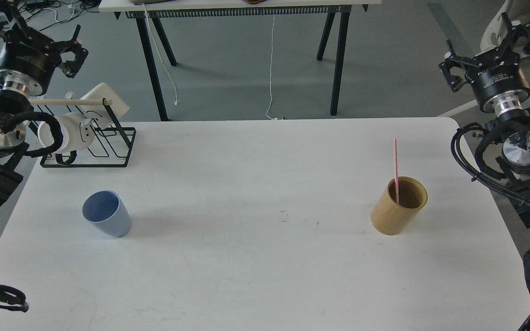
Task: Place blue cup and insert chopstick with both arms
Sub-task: 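Move the left gripper down from its raised pose toward the blue cup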
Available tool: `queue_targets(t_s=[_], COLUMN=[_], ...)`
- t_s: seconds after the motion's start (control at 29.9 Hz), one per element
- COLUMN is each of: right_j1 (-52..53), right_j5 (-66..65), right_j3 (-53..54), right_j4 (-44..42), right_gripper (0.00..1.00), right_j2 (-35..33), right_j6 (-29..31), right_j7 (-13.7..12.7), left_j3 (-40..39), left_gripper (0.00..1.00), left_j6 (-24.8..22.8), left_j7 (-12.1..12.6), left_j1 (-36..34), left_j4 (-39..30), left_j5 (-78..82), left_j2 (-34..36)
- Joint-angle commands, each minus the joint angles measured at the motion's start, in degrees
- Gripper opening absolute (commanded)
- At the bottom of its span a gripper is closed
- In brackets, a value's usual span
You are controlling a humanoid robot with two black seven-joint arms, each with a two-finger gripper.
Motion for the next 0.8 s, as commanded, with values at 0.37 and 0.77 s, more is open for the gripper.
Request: queue_targets(t_s=[0.37, 0.77], right_j1=[-0.05, -1.63], right_j5=[0.07, 0.07], right_j3=[2.3, 3.35], right_j4=[0.08, 0.17], right_gripper=[0.99, 0.99], right_j2=[0.25, 0.25], right_j6=[0.0, 0.0], right_j7=[0.18, 0.18], left_j3=[1.32, 2.03], left_gripper=[0.99, 0.99], left_j6=[0.0, 0.0], left_j7=[0.61, -0.1], left_j1=[-0.75, -2.51], left_j4=[-0.09, -20.72], left_j5=[1.95, 43.76], left_j2=[3.96, 19.52])
